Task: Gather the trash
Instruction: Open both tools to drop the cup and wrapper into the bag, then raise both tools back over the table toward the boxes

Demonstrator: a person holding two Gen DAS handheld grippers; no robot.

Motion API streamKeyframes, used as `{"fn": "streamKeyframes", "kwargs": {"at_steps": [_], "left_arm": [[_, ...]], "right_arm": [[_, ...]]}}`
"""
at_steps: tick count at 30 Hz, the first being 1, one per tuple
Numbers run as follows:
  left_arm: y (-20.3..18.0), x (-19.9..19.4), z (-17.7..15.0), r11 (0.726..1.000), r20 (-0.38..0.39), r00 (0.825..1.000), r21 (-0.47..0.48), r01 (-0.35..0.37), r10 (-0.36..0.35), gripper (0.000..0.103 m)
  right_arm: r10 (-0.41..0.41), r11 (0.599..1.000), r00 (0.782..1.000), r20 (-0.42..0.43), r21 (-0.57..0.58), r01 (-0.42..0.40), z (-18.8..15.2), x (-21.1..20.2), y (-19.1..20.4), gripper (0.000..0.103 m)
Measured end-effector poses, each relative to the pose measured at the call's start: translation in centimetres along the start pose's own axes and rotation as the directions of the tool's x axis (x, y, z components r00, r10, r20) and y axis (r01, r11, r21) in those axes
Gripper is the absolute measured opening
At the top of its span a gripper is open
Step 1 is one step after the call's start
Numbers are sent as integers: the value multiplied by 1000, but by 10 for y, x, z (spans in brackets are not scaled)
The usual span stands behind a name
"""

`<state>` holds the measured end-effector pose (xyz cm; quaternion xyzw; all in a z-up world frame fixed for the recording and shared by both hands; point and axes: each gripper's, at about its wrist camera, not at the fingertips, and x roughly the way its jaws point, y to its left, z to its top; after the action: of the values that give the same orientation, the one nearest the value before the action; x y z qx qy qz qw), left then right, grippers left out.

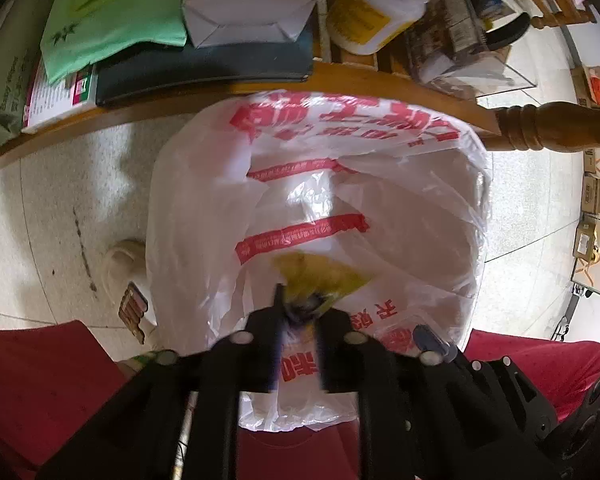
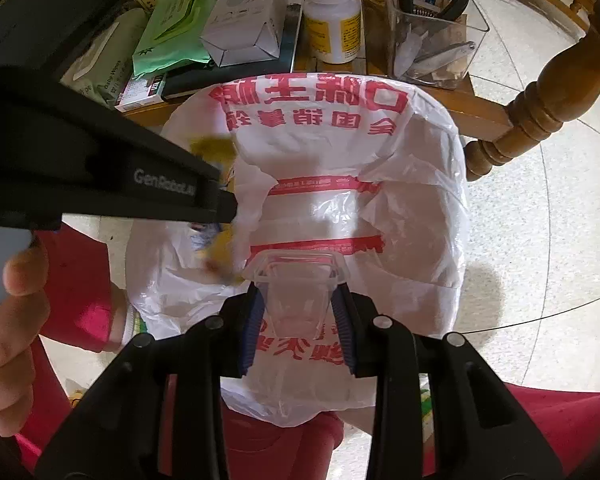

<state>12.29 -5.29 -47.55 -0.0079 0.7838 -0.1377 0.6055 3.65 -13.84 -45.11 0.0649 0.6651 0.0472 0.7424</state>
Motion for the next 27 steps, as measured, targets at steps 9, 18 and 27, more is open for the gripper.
{"fn": "streamKeyframes", "kwargs": {"at_steps": [9, 18, 27], "left_arm": [[2, -2, 2, 1000, 0, 1000, -12, -8, 8, 59], [-7, -16, -6, 999, 34, 998, 22, -50, 49, 71], [-6, -78, -54, 984, 164, 976, 81, -159, 145, 79]], "right_arm": [[11, 1000, 1000, 26, 11, -12, 0, -5, -3, 66], [18, 1000, 999, 43, 16, -19, -1, -16, -2, 69], [41, 998, 987, 156, 49, -49, -15, -82, -16, 78]]}}
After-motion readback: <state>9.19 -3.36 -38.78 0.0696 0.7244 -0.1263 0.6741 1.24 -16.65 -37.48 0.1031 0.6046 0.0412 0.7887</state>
